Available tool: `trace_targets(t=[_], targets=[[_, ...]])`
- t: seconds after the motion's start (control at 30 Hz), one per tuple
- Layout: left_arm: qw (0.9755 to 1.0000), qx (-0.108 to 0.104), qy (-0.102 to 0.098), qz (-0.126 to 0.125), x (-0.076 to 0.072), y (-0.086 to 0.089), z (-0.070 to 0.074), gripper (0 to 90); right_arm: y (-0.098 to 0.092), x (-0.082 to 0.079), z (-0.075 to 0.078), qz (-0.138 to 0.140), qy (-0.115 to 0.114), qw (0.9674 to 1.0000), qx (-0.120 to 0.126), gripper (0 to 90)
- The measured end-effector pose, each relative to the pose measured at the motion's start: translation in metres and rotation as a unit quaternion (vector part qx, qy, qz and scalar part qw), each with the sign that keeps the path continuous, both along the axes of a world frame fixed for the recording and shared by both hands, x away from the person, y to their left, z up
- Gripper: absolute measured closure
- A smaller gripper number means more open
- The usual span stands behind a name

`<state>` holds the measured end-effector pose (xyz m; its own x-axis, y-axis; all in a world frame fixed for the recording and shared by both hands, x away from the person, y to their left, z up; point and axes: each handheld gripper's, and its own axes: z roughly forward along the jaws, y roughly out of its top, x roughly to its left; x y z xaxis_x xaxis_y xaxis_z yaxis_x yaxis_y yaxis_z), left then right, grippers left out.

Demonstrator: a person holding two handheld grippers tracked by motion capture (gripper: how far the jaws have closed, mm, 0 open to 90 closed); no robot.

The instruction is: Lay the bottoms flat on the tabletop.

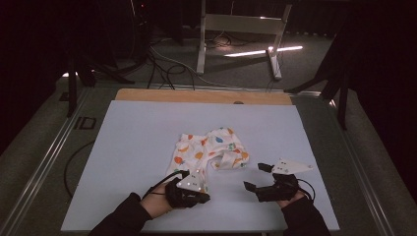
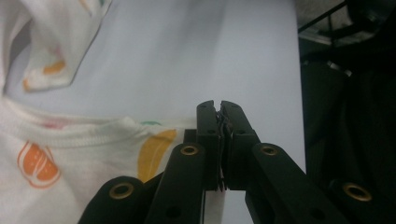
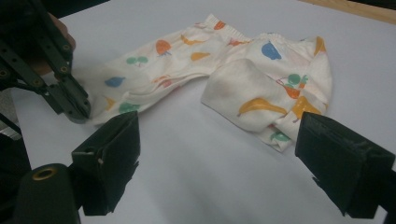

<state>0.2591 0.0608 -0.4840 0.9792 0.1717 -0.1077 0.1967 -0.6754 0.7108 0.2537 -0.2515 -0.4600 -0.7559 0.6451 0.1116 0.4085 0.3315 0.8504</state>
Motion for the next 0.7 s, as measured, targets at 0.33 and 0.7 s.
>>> trace_targets(t=[0.33, 0.7], targets=[[0.9991, 0.029, 0.017, -0.027, 0.003, -0.031, -0.026, 86.9, 0.000, 0.000, -0.001, 0.004, 0.002, 1.0000, 0.000, 14.4], [0.9995, -0.020, -0.026, -0.006, -0.003, 0.003, 0.008, 55.1, 0.001, -0.002, 0.000, 0.008, -0.004, 1.0000, -0.002, 14.4]])
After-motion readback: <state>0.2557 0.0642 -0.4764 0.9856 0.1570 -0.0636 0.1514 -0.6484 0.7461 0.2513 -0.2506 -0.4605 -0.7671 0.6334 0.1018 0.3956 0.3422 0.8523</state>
